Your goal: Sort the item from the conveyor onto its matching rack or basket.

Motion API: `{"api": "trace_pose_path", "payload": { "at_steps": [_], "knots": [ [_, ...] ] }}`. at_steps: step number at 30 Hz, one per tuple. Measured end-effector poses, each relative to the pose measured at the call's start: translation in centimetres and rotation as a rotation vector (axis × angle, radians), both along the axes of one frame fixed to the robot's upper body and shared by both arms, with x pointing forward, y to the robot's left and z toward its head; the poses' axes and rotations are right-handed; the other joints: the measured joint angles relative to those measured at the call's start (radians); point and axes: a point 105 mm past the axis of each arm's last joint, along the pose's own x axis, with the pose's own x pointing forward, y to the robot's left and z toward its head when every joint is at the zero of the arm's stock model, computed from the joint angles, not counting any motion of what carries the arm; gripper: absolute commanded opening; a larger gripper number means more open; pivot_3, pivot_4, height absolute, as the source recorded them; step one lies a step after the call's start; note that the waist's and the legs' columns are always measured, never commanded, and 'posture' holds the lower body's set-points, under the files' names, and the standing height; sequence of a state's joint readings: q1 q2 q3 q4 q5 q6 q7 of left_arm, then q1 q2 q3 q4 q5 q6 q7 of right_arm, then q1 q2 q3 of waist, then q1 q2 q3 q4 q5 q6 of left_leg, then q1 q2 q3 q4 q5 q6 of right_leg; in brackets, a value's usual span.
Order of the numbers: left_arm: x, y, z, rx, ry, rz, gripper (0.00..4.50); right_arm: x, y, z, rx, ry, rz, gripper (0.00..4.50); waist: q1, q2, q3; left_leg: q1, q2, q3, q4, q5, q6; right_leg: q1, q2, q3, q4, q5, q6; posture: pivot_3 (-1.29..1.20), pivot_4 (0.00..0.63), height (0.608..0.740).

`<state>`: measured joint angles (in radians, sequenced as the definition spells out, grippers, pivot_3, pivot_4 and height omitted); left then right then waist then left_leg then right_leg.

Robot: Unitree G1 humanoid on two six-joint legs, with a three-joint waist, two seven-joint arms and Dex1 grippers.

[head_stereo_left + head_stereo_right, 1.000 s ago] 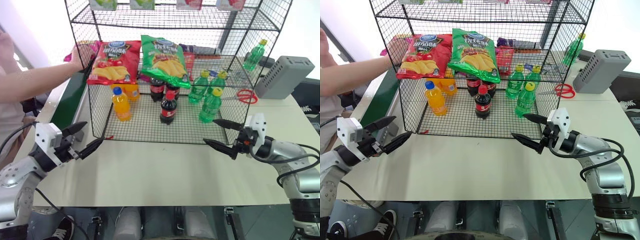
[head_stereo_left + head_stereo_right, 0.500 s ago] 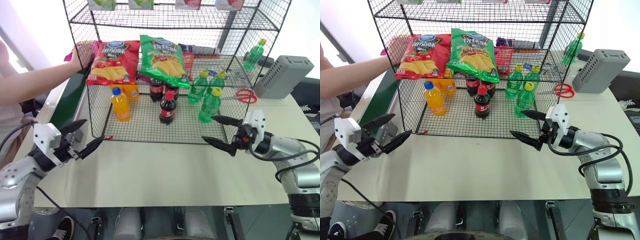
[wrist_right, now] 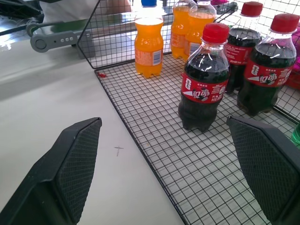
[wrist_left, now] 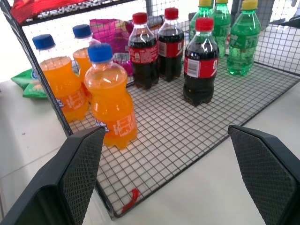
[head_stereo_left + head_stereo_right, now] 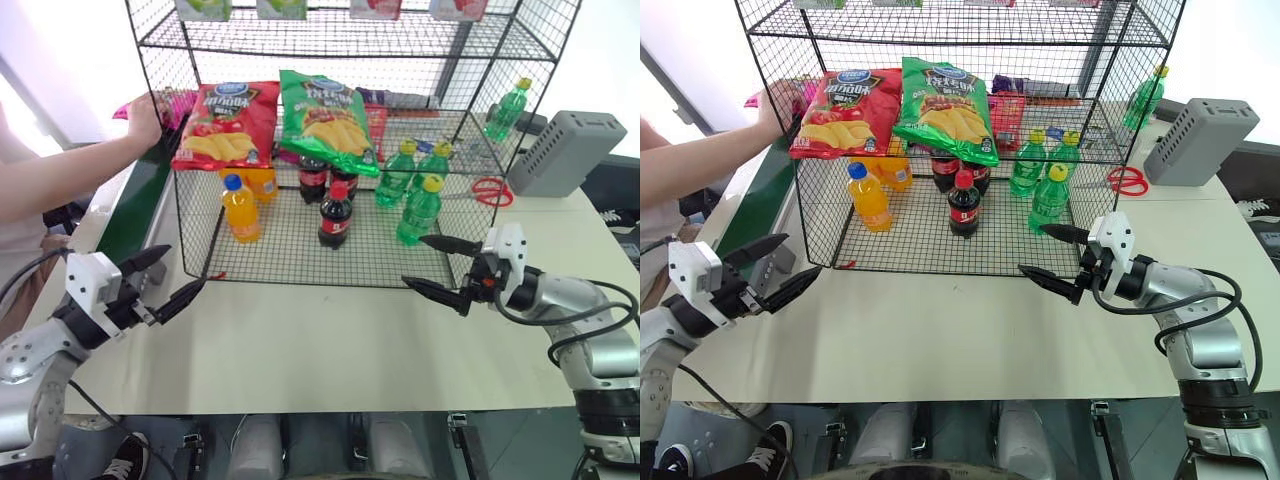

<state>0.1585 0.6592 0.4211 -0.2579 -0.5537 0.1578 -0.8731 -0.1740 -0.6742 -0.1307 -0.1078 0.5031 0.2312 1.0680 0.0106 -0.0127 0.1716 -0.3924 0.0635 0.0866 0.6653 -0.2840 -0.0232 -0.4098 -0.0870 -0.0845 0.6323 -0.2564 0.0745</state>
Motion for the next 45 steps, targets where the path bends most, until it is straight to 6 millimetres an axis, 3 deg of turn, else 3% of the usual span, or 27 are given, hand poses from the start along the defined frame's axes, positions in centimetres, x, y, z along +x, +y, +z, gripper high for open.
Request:
{"api": "trace_pose_path", "payload": {
  "at_steps": [21,28,32,40,45],
  "knots": [
    [-1.1,1.2,0.2,0.078,-0.037,0.046,4.5,-0.1,1.4,-0.1,0.028,0.018,0.045,4.45,0.0,0.0,0.0,0.0,0.0,0.0,0.0,0.0,0.0,0.0,0.0,0.0,0.0,0.0,0.0,0.0,0.15,0.74],
    [-2.4,4.2,1.1,0.351,-0.182,0.144,4.5,-1.5,4.8,0.8,0.134,0.085,0.168,4.45,-0.002,0.0,0.0,0.0,0.001,0.0,0.0,0.0,0.0,-0.001,0.0,0.0,0.0,-0.001,-0.001,0.0,0.15,0.74],
    [-4.5,6.7,1.4,0.568,-0.24,0.22,4.5,-2.6,8.1,1.3,0.203,0.149,0.297,4.45,-0.008,0.0,0.0,0.0,0.002,-0.001,0.0,0.0,0.0,-0.002,0.0,0.0,0.0,-0.001,-0.004,0.0,0.15,0.74],
    [-8.9,11.2,-1.6,0.907,-0.18,0.317,4.5,-2.7,12.8,0.9,0.199,0.163,0.433,4.45,-0.008,-0.001,-0.001,-0.001,0.002,0.0,-0.001,-0.001,0.001,-0.004,-0.001,0.0,0.0,-0.001,-0.004,0.0,0.15,0.74],
    [-9.9,12.2,-2.6,0.952,-0.162,0.339,4.5,-2.6,13.6,0.6,0.201,0.158,0.454,4.45,-0.001,-0.002,-0.001,-0.002,0.003,0.0,-0.001,-0.001,0.001,-0.004,-0.002,0.0,0.0,-0.001,-0.005,0.0,0.15,0.74]
  ]
}}
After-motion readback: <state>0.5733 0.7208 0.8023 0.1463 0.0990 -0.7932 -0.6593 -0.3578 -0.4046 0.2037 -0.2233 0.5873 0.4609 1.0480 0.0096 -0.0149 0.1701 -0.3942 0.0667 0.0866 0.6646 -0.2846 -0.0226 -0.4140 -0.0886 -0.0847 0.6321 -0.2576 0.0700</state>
